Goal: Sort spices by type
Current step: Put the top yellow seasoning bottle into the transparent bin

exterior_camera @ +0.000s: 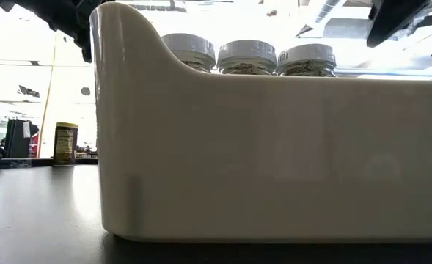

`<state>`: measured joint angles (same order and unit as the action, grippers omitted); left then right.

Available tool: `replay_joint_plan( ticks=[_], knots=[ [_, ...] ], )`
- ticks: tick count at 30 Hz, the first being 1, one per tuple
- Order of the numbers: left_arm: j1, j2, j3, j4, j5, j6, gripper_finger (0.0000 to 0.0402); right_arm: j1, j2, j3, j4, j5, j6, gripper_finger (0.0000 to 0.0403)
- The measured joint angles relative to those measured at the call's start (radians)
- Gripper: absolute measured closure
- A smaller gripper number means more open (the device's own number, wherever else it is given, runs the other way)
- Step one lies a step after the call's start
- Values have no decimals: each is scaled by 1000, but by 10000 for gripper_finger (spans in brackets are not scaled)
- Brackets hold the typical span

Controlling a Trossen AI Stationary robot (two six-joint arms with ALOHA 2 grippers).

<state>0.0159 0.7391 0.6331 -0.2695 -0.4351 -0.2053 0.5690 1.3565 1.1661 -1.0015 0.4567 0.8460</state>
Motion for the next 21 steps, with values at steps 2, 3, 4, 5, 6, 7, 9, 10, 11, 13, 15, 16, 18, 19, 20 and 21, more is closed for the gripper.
replay_joint_plan(
  ticks=[2, 3, 4, 5, 6, 7, 9, 10, 11, 13, 15, 16, 18, 19, 20, 21],
  knots=[
    [13, 0, 8, 0, 0, 10, 125, -27, -34, -42, 44, 1, -40, 389],
    [18, 0, 10, 1, 0, 11, 125, -37, -50, -66, 60, 3, -61, 389],
    [22, 0, 10, 0, 0, 10, 125, -48, -67, -96, 82, 6, -80, 390],
    [25, 0, 10, -2, 0, 11, 125, -58, -86, -123, 106, 5, -95, 390],
    [27, 0, 10, -3, 0, 11, 125, -67, -106, -151, 129, 5, -110, 390],
    [27, 1, 10, -2, 0, 10, 125, -75, -129, -180, 149, 4, -119, 390],
    [27, 8, 10, 0, 1, -3, 125, -86, -172, -231, 172, 2, -146, 387],
    [27, 11, 10, -1, 1, -17, 125, -92, -193, -253, 186, 2, -161, 384],
    [27, 17, 10, -1, 1, -36, 125, -98, -216, -274, 192, 1, -175, 382],
    [27, 31, 10, 0, -1, -83, 125, -108, -267, -311, 203, 2, -213, 379],
    [27, 49, 10, 0, -18, -124, 125, -119, -328, -350, 209, 1, -254, 380],
    [27, 60, 10, 0, -30, -139, 125, -128, -359, -371, 211, -2, -274, 382],
    [27, 85, 22, -6, -42, -160, 125, -149, -431, -420, 246, -3, -316, 385],
    [27, 101, 37, -6, -42, -166, 125, -158, -468, -443, 256, -4, -335, 385],
    [27, 116, 56, -5, -43, -166, 125, -168, -505, -467, 272, -5, -352, 385],
    [27, 132, 79, -14, -44, -161, 125, -177, -542, -490, 291, -7, -365, 385]
  ],
)
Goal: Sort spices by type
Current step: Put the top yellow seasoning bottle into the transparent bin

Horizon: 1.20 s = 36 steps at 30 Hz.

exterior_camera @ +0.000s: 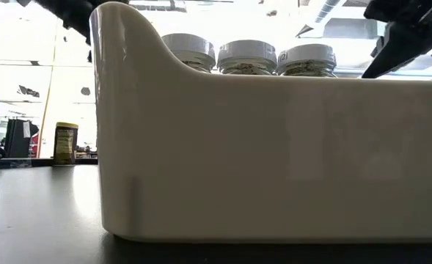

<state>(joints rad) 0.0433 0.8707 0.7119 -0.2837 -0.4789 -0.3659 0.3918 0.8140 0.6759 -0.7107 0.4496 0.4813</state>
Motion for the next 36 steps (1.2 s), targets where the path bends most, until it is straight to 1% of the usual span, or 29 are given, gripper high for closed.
replay_joint_plan(
  ticks=[3, 5, 7, 10, 12, 15, 18, 20, 22, 26, 31, 35, 36],
  knots=[
    [-1, 63, 94, -86, -2, 51, 125, -20, -97, -51, 19, -8, -22, 382],
    [-1, 109, 169, -198, -3, 63, 125, -32, -143, -74, 16, -9, -22, 381],
    [2, 157, 257, -318, -16, 36, 125, -43, -178, -90, 13, -9, -23, 381],
    [26, 221, 379, -540, -68, -72, 125, -54, -209, -111, 16, -9, -23, 380],
    [61, 252, 452, -672, -78, -172, 125, -60, -217, -126, 15, -8, -23, 380],
    [142, 280, 541, -857, -80, -328, 125, -68, -219, -140, 13, -8, -23, 379],
    [242, 283, 587, -974, -84, -434, 125, -75, -219, -141, 8, -8, -33, 379],
    [320, 277, 602, -1011, -82, -474, 125, -81, -219, -141, 10, -8, -54, 379],
    [407, 271, 604, -1027, -74, -484, 125, -85, -219, -141, 9, -8, -68, 379],
    [584, 274, 604, -1037, -6, -476, 125, -95, -219, -141, 9, -7, -72, 379],
    [772, 316, 604, -1039, 45, -374, 125, -95, -219, -141, 9, -7, -72, 379],
    [887, 368, 604, -1040, 80, -235, 125, -96, -219, -141, 9, -7, -72, 379],
    [909, 382, 604, -1049, 84, -228, 125, -96, -219, -141, 9, -7, -71, 379]
  ],
)
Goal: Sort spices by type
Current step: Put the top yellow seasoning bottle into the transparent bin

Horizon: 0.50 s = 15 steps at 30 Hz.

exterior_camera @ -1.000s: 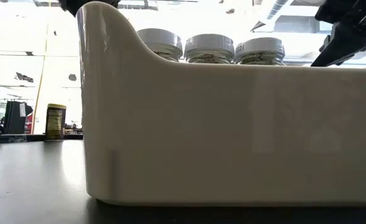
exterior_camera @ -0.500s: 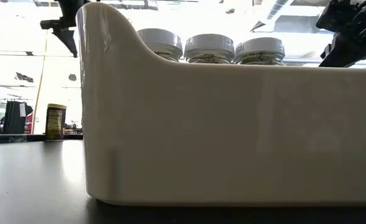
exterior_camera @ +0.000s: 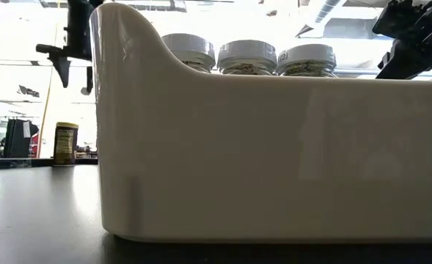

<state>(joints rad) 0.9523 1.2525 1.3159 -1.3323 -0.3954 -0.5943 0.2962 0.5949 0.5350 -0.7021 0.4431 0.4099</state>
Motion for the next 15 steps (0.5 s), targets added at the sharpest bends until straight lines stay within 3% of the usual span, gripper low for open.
replay_joint_plan(
  ticks=[5, 11, 15],
  knots=[
    [-4, 26, 2, -44, -24, -19, 125, 0, 0, 0, 0, 0, 0, 379],
    [0, 70, 2, -40, 42, -78, 125, -26, 0, 0, -1, 1, 0, 379],
    [-6, 120, 2, -56, 8, -153, 125, -56, 0, 0, 0, 3, 0, 379]
  ],
)
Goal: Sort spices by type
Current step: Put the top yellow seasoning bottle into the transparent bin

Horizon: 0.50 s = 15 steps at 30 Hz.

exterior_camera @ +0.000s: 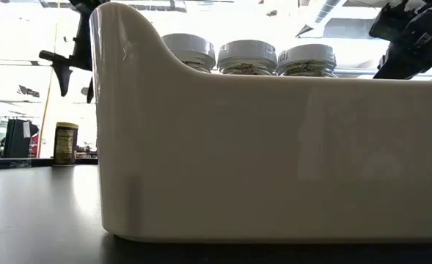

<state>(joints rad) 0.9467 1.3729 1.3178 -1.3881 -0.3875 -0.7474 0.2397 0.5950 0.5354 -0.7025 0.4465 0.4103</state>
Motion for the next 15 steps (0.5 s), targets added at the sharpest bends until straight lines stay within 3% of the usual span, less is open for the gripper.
replay_joint_plan(
  ticks=[6, 15],
  knots=[
    [1, 69, 0, -13, -71, -133, 125, -27, 0, 0, 0, 0, 0, 379],
    [-2, 146, -5, -44, -94, -200, 125, -27, 0, 0, 0, 0, 0, 378]
  ],
)
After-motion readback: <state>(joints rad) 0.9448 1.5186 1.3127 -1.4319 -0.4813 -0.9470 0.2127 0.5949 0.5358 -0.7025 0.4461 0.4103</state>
